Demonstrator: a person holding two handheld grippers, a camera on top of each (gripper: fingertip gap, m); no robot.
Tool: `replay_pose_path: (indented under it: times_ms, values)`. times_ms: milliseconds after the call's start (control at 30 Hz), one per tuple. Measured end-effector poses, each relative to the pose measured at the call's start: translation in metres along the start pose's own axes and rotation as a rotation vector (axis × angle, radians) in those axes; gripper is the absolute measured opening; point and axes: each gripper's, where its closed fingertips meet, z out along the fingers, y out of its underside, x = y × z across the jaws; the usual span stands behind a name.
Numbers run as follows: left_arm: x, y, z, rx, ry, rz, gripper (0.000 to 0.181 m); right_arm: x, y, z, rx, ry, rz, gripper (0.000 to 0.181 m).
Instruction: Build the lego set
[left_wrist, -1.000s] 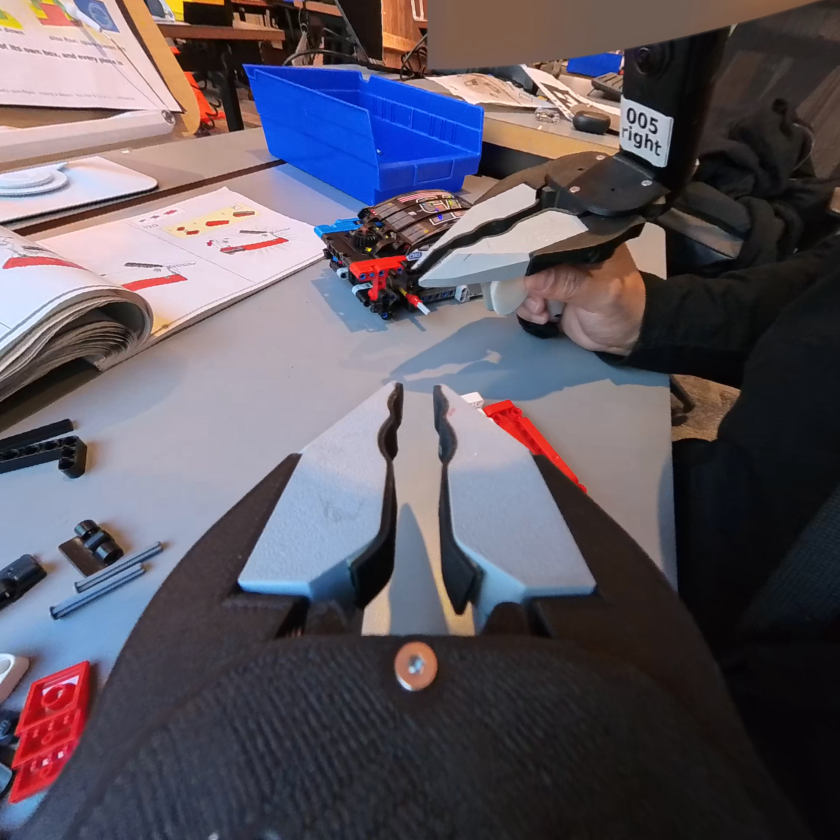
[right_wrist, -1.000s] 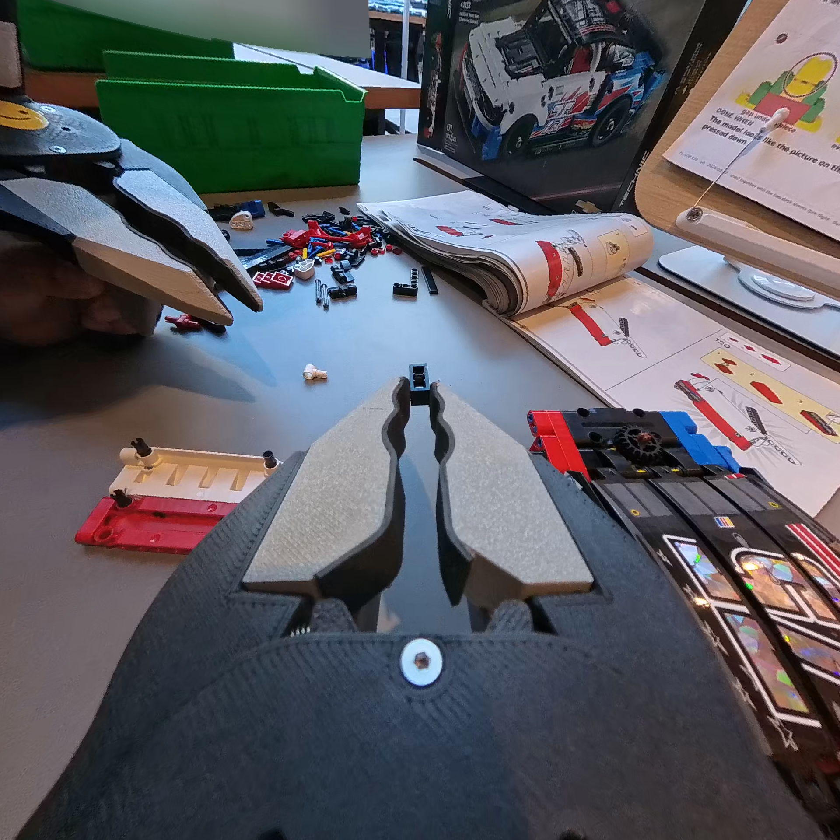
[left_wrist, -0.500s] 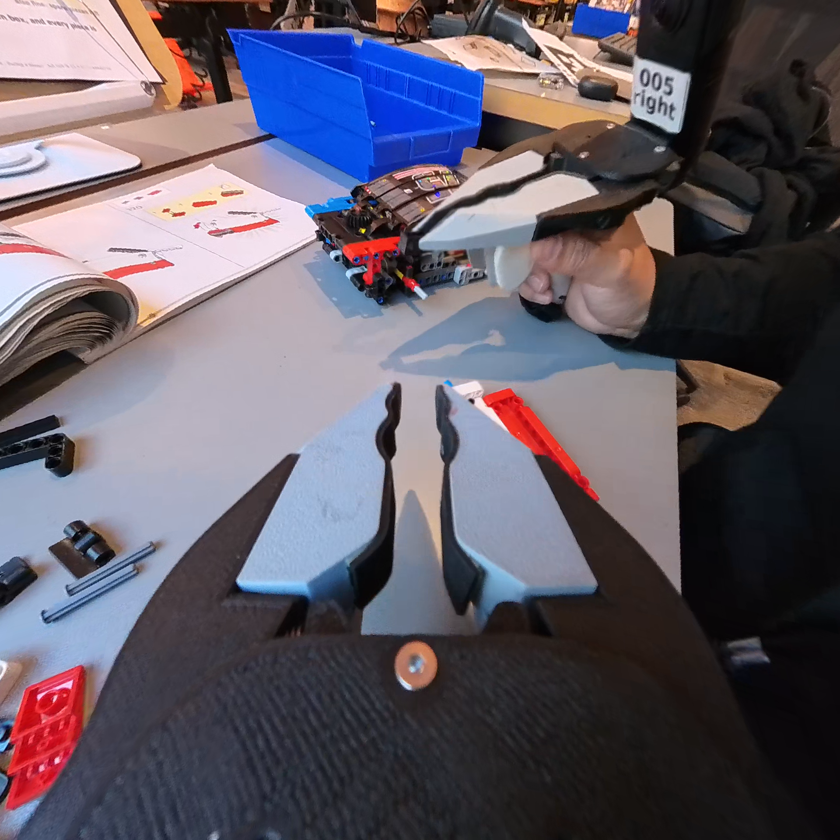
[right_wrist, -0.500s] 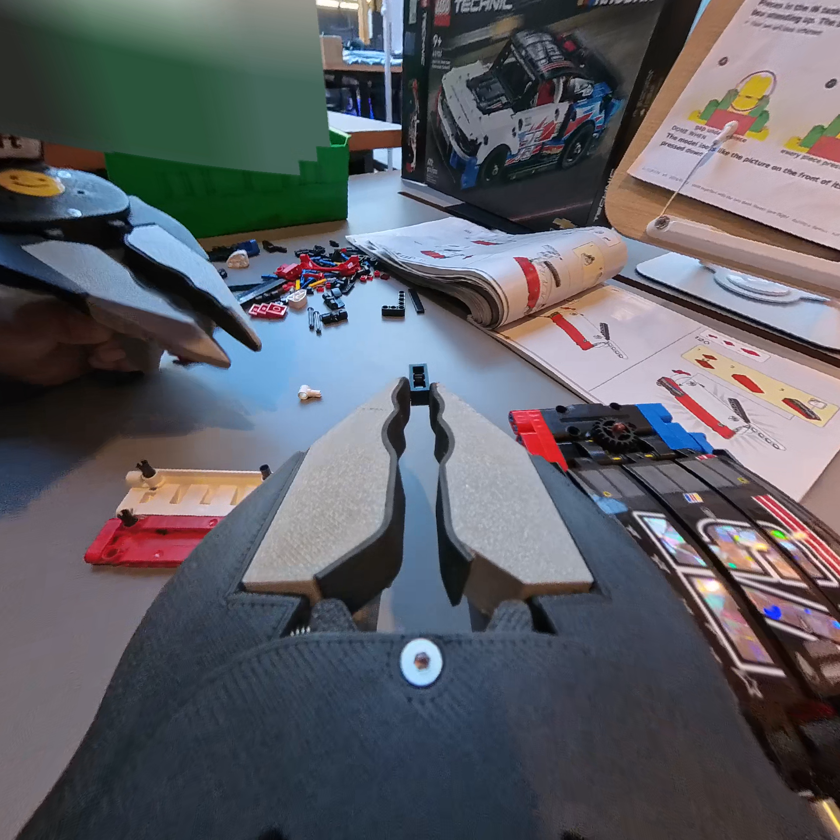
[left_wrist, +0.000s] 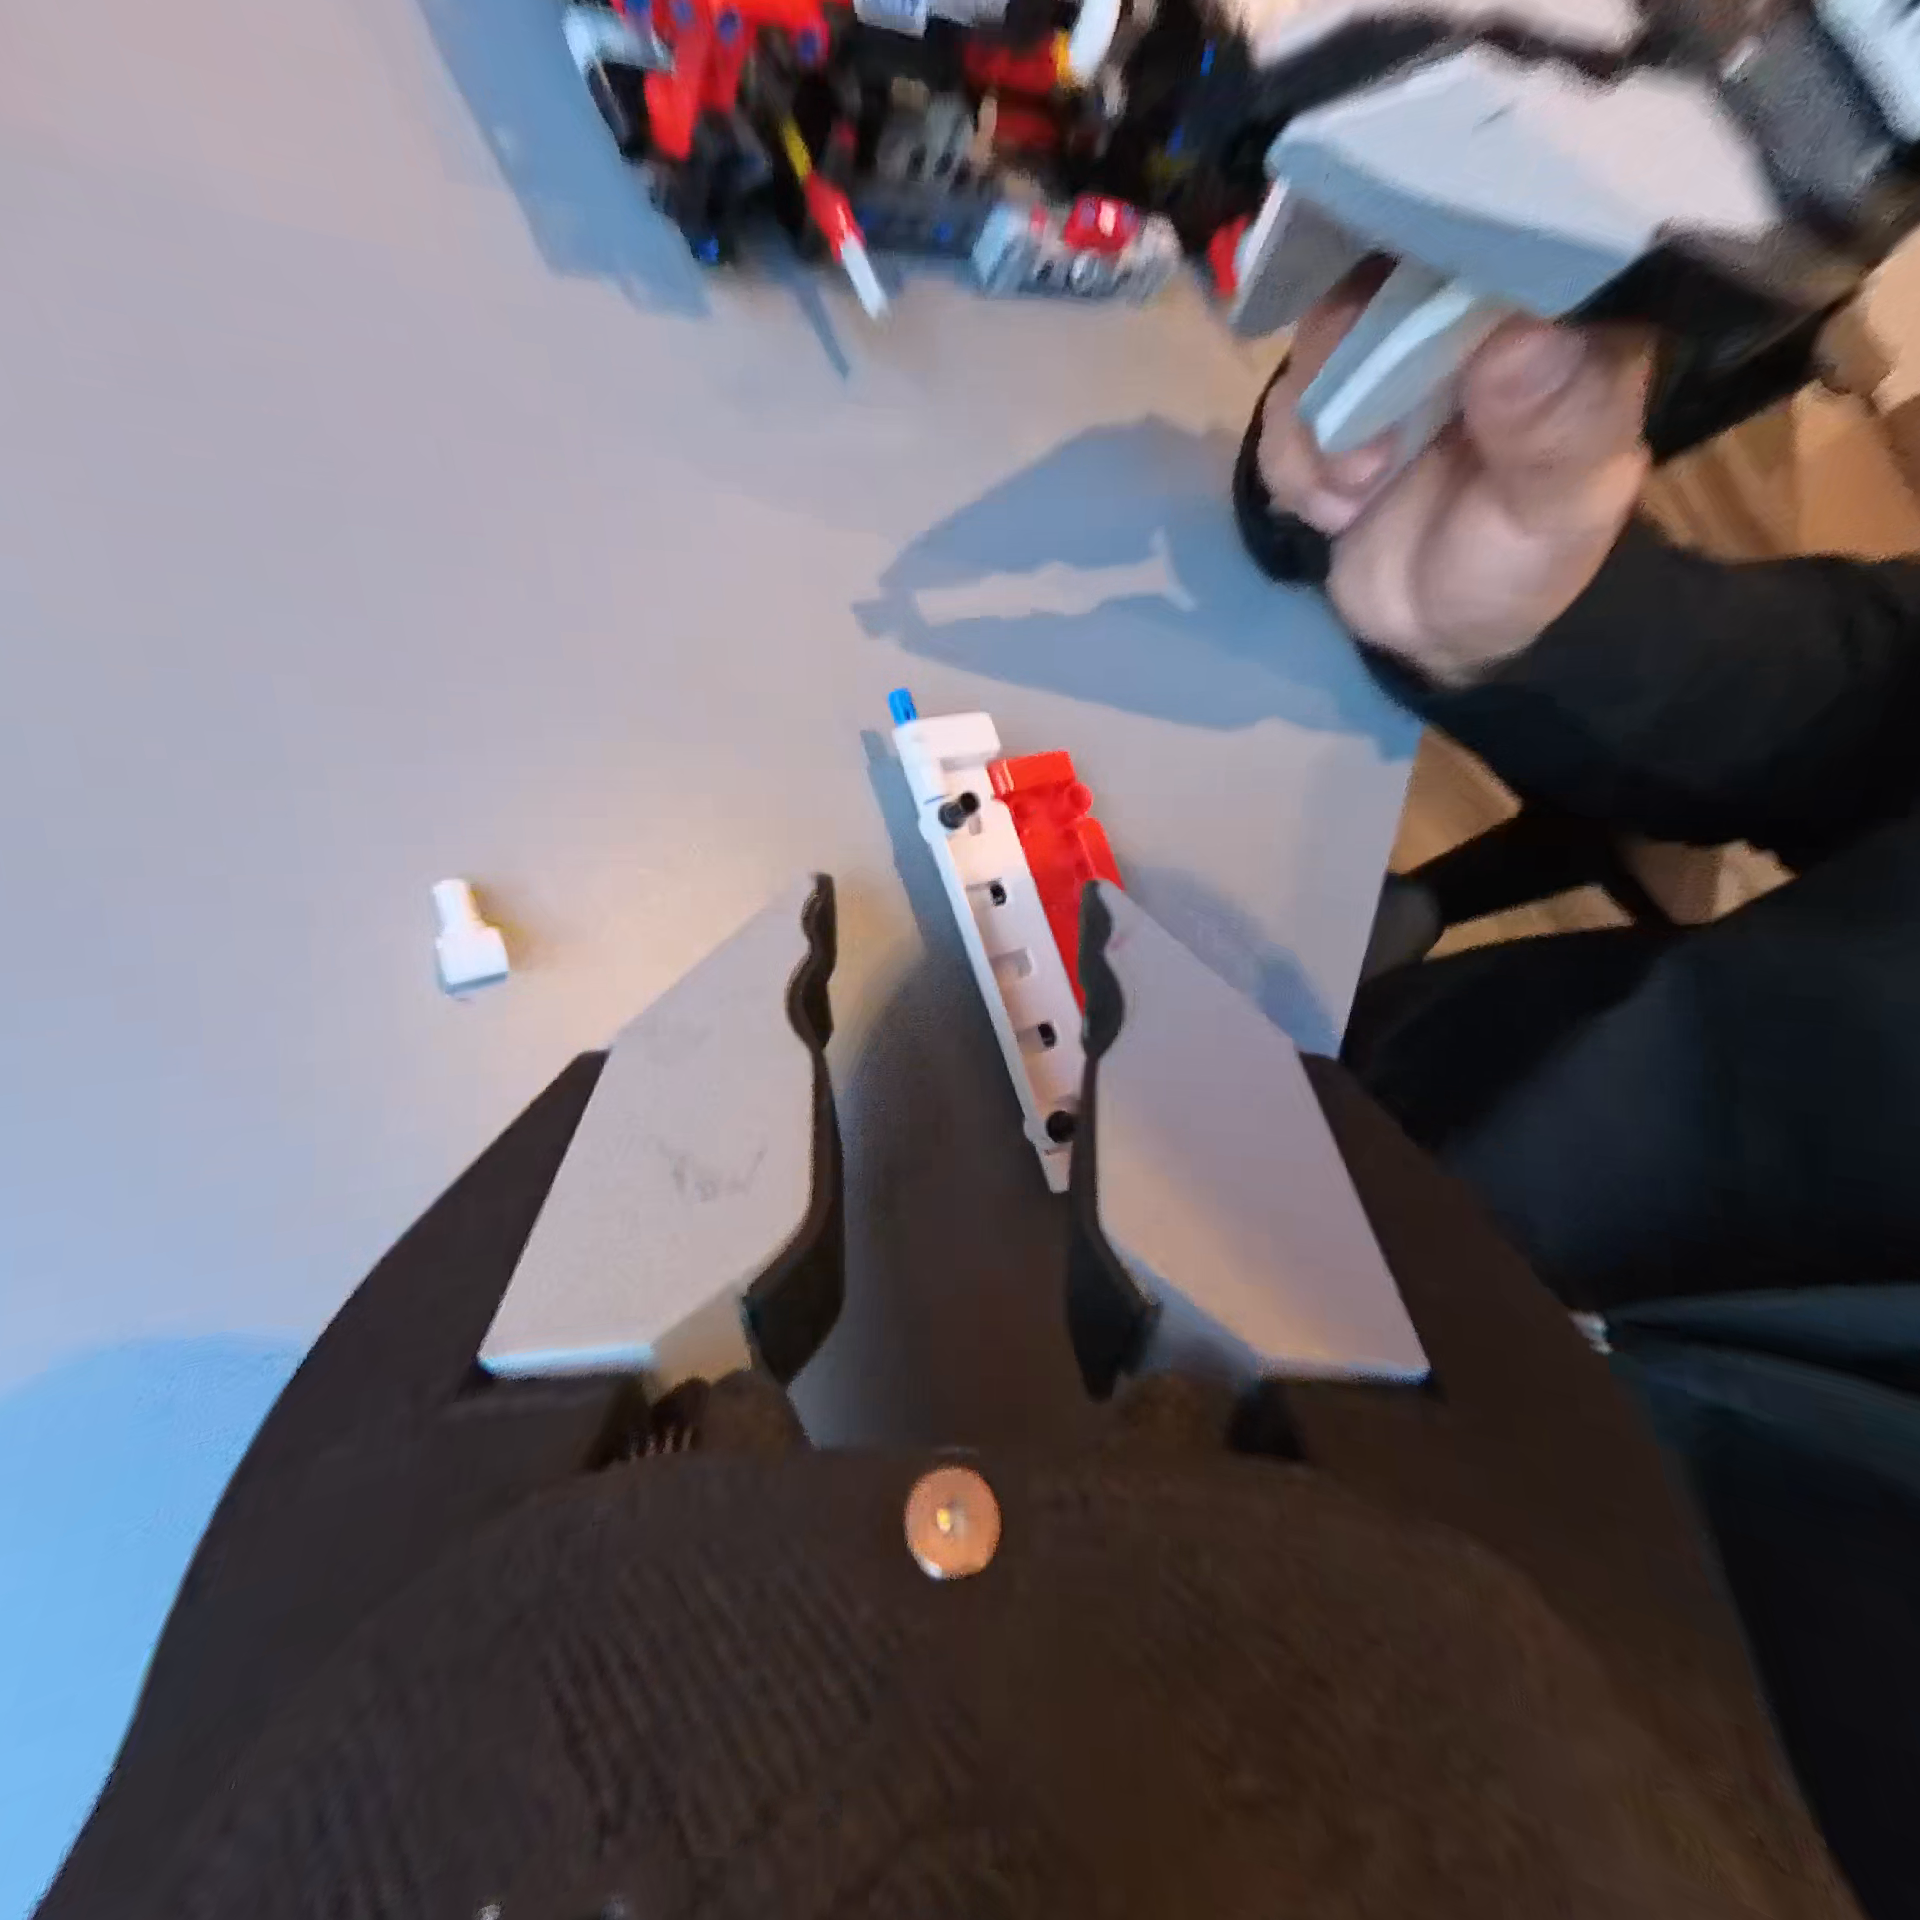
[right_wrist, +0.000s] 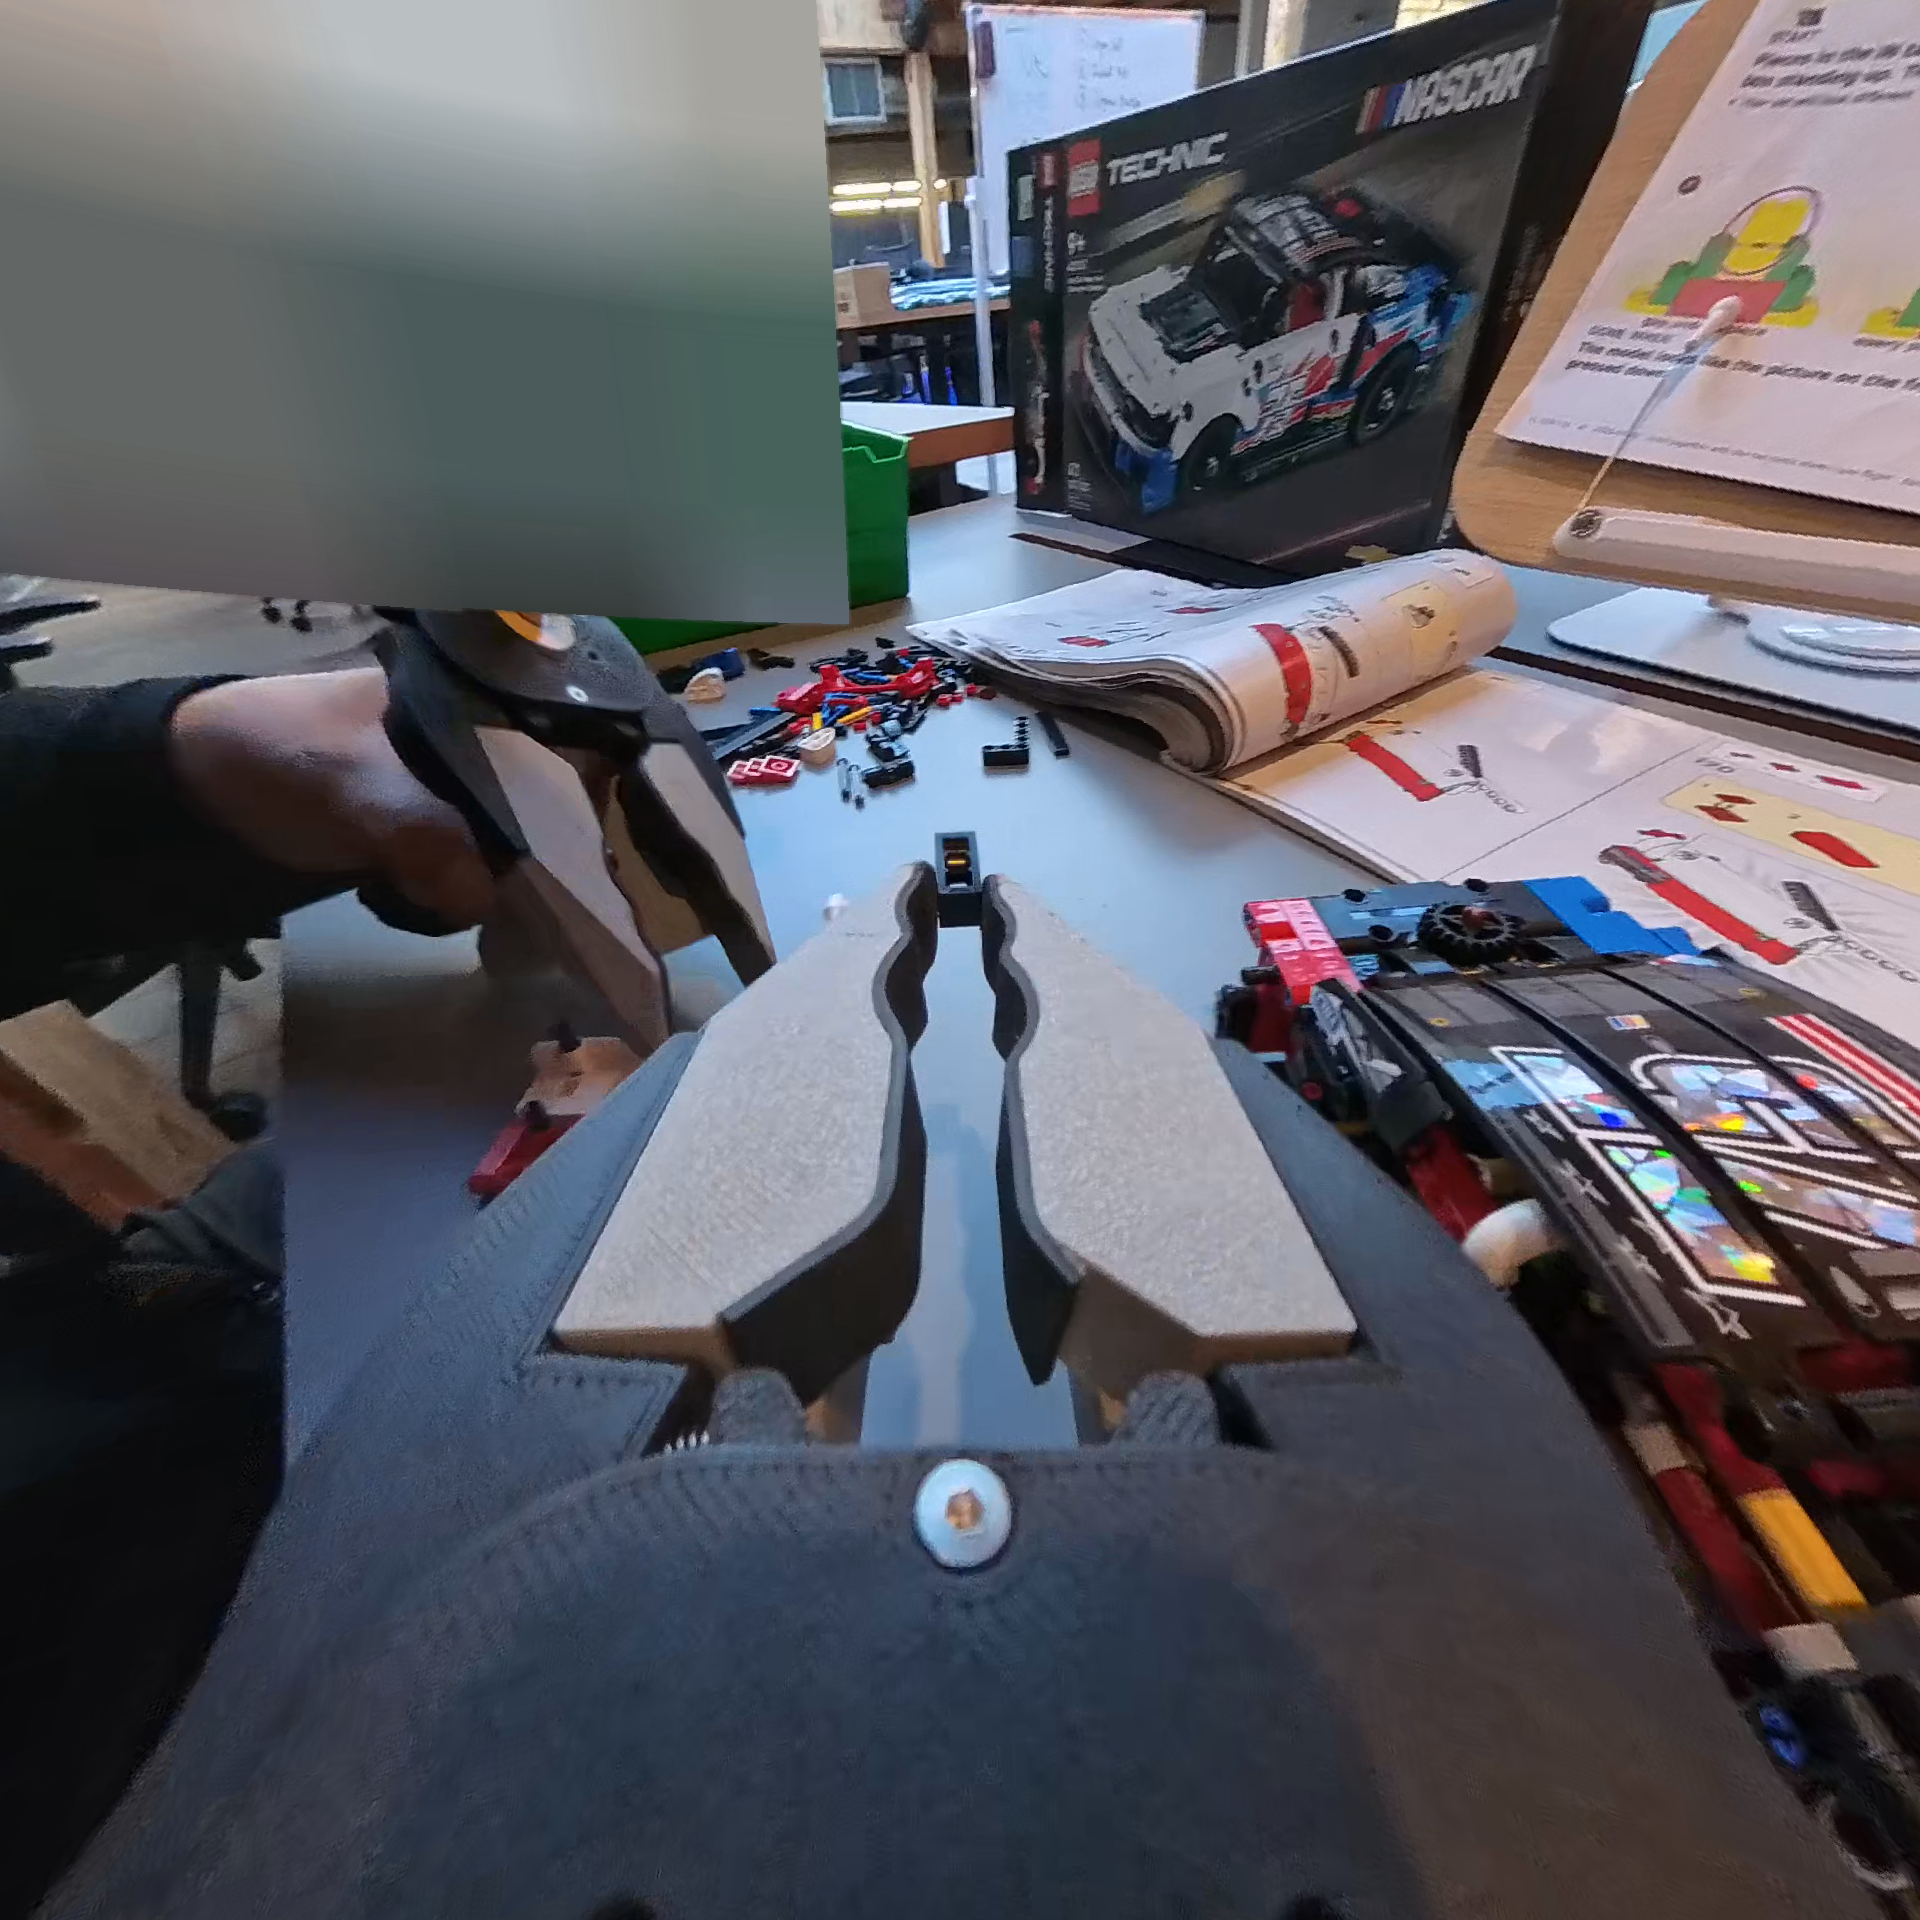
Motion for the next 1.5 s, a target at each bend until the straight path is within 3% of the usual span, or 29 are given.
replay_pose_path:
  times_ms: [100, 200, 367, 433, 567, 700, 867, 1167, 1333, 1500]
  values:
    - [0.007, 0.013, 0.012, -0.104, -0.038, 0.081, 0.016, -0.006, -0.002, -0.005, 0.014, -0.029, 0.006, 0.007]
    - [0.008, 0.012, 0.012, -0.127, -0.085, 0.154, 0.009, -0.011, -0.003, -0.010, 0.029, -0.052, 0.027, 0.006]
    - [0.030, -0.026, -0.013, 0.255, -0.149, 0.583, 0.000, -0.020, -0.006, -0.020, 0.058, -0.094, 0.074, 0.006]
    - [0.027, -0.026, -0.019, 0.306, -0.213, 0.681, 0.000, -0.022, -0.006, -0.022, 0.066, -0.108, 0.100, 0.006]
    - [0.044, -0.037, -0.033, 0.483, -0.084, 0.637, 0.000, -0.029, -0.008, -0.026, 0.090, -0.169, 0.191, 0.005]
    - [0.050, -0.055, -0.052, 0.652, -0.044, 0.649, 0.000, -0.047, -0.020, -0.029, 0.179, -0.339, 0.371, 0.005]
    - [0.057, -0.067, -0.062, 0.745, -0.014, 0.635, 0.000, -0.048, -0.021, -0.027, 0.207, -0.374, 0.467, 0.005]
    - [0.050, -0.068, -0.058, 0.717, -0.128, 0.624, 0.000, -0.048, -0.020, -0.018, 0.220, -0.467, 0.714, 0.006]
    - [0.030, -0.062, -0.049, 0.639, -0.286, 0.567, 0.000, -0.032, -0.011, -0.013, 0.185, -0.434, 0.860, 0.005]
    - [0.027, -0.058, -0.047, 0.628, -0.325, 0.539, 0.000, -0.033, -0.003, -0.008, 0.130, -0.419, 0.887, 0.005]
